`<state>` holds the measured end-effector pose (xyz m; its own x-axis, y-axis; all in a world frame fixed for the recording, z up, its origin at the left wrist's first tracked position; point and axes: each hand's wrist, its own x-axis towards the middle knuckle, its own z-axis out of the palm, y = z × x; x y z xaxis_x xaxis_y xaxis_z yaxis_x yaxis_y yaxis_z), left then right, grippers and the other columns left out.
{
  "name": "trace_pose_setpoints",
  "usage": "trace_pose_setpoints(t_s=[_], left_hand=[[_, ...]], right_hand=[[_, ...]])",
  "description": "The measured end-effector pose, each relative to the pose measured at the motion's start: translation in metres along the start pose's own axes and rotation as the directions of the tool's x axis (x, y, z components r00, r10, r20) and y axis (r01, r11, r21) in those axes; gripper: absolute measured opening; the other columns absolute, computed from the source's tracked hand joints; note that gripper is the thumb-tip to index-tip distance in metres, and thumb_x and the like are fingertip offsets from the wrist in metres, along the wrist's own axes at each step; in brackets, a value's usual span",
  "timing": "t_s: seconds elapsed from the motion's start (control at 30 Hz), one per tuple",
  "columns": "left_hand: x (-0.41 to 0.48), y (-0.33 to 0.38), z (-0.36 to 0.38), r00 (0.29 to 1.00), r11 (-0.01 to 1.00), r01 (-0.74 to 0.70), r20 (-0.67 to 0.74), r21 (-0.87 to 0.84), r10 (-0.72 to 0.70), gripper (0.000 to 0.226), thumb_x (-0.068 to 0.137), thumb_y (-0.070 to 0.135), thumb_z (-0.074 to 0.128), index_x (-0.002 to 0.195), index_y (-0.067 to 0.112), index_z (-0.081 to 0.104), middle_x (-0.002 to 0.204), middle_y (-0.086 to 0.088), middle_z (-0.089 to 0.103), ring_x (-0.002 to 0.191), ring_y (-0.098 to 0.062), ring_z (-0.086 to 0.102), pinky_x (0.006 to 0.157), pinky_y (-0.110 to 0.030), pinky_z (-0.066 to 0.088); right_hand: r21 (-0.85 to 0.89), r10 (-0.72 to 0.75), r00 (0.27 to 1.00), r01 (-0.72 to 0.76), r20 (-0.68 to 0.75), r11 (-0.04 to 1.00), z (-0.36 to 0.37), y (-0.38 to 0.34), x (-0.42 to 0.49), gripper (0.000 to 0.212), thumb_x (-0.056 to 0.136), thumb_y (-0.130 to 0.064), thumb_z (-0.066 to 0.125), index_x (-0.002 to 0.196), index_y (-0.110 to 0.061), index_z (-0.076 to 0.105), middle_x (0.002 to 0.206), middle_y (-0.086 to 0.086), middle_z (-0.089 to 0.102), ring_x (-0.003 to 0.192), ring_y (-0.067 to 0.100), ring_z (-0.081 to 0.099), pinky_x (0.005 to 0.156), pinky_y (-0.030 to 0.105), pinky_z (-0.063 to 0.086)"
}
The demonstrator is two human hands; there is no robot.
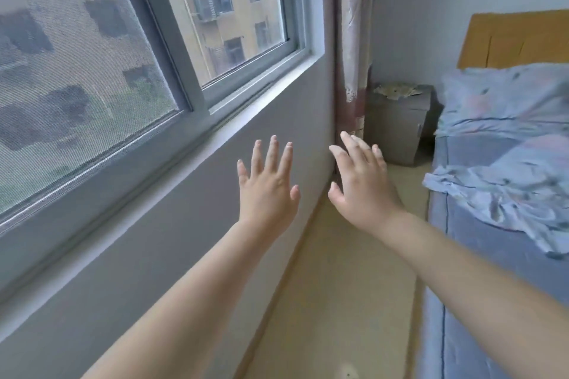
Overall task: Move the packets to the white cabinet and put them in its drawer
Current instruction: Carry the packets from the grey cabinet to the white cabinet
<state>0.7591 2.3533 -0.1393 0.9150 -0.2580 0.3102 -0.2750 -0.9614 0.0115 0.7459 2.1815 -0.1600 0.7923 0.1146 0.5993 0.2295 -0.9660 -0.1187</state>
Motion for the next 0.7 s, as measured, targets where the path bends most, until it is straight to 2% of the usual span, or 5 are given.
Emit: trace_pose_setpoints(t_s=[0.1,0.2,0.43,0.53,0.7], left_hand=[[0.080,0.016,0.041,0.994,0.994,-0.113,0.011,-0.012,0.113,0.072,0.097,0.039,0.041,0.153,0.026,-0.001,0.161,0.001,-0.009,0.147,-0.024,-0.012,0.117,-0.052,0.003],[0.171,0.040,0.076,0.977,0.977,-0.209,0.032,-0.030,0.210,0.065,0.097,0.039,0.041,0.153,0.024,0.012,0.161,-0.002,-0.001,0.148,-0.023,-0.004,0.116,-0.051,0.006],[0.361,0.099,0.148,0.930,0.928,-0.358,0.052,-0.106,0.365,0.065,0.096,0.038,0.042,0.152,0.023,0.014,0.161,-0.003,0.006,0.148,-0.023,0.001,0.117,-0.050,0.010],[0.436,0.114,0.187,0.912,0.907,-0.403,0.022,-0.121,0.408,0.066,0.092,0.037,0.049,0.151,0.020,0.024,0.159,-0.007,0.014,0.147,-0.027,0.009,0.114,-0.052,0.015],[0.574,0.130,0.256,0.870,0.869,-0.486,0.038,-0.092,0.491,0.067,0.092,0.039,0.049,0.150,0.019,0.023,0.159,-0.009,0.012,0.147,-0.030,0.007,0.114,-0.053,0.016]], right_hand=[[-0.062,0.044,0.999,-0.043,0.011,0.997,0.042,0.056,0.040,0.063,0.064,-0.017,0.076,0.122,0.000,0.057,0.136,0.023,0.049,0.124,0.039,0.049,0.100,0.059,0.037],[-0.108,0.106,0.994,-0.101,0.037,0.989,0.079,0.119,0.088,0.064,0.063,-0.019,0.076,0.122,0.000,0.058,0.135,0.023,0.050,0.122,0.039,0.051,0.097,0.059,0.040],[-0.166,0.278,0.956,-0.260,0.094,0.951,0.140,0.263,0.201,0.058,0.071,-0.017,0.068,0.126,-0.003,0.055,0.140,0.020,0.046,0.128,0.037,0.044,0.104,0.058,0.035],[-0.202,0.309,0.943,-0.280,0.127,0.938,0.178,0.316,0.243,0.057,0.073,-0.017,0.065,0.128,-0.004,0.054,0.142,0.019,0.045,0.130,0.037,0.043,0.105,0.056,0.035],[-0.276,0.377,0.916,-0.331,0.134,0.902,0.252,0.399,0.329,0.057,0.082,-0.020,0.060,0.136,-0.009,0.047,0.150,0.014,0.034,0.138,0.031,0.031,0.114,0.051,0.023]])
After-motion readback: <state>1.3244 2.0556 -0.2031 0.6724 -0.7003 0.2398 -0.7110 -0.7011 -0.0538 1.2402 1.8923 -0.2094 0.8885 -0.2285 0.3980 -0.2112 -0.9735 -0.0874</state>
